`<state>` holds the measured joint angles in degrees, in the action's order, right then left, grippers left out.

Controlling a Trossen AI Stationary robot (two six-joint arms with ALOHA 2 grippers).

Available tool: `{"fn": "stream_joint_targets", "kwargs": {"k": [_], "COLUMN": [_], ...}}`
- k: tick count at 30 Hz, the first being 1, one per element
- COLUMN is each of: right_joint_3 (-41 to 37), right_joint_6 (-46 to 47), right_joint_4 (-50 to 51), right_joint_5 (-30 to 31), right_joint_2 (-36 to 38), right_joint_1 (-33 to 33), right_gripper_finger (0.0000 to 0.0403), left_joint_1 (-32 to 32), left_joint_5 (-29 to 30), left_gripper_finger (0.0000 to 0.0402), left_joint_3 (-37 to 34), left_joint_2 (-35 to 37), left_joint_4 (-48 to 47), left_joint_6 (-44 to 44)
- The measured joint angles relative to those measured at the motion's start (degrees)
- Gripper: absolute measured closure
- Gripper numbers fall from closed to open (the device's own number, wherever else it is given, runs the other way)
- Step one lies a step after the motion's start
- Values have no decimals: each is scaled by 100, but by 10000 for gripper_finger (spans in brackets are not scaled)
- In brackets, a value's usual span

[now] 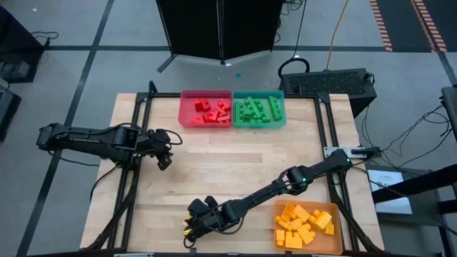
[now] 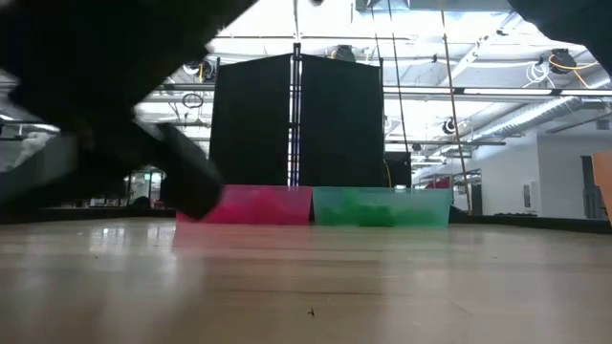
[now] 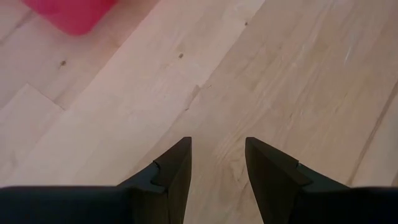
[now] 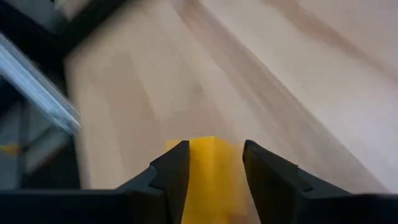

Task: Sort blocks
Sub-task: Move the yellow game piece to the center, then put the yellow game piece into the yellow bin

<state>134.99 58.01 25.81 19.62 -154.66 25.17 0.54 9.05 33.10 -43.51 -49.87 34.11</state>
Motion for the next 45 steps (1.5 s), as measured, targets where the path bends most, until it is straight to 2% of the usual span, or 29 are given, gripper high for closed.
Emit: {"fn": "stream_joint_targets", "kwargs": {"k": [12,17,26,34,36,39,42,45], "right_joint_3": [20,36,-49,-19,-37,-13,4,-23], "right_joint_6": [1054,1570,1564,524,334,259,115,231], "right_joint_4": [1717,2718,5321,5735,5747,5649,5781,5779], "right_joint_5": [33,28,31,42,-212,-729,-1064,-1122], "right_joint_2": [49,225,955,1855,2021,2308,2332,2132], "right_joint_1": [-78,-214,-646,-803,-806,-831,-829,-828], "right_gripper_finger": [310,316,317,316,309,276,226,172], "left_joint_1": [-2,0,0,0,0,1,0,0], "left_joint_5": [20,20,22,25,21,-2,-12,-47], "left_gripper_finger": [249,249,249,249,249,249,249,249], "left_joint_3": [0,0,0,0,0,0,0,0], "left_joint_2": [0,0,1,2,2,0,2,2], "left_joint_4": [-4,2,152,149,146,149,153,155], "left_joint_6": [0,0,0,-52,-134,-170,-173,-188]}}
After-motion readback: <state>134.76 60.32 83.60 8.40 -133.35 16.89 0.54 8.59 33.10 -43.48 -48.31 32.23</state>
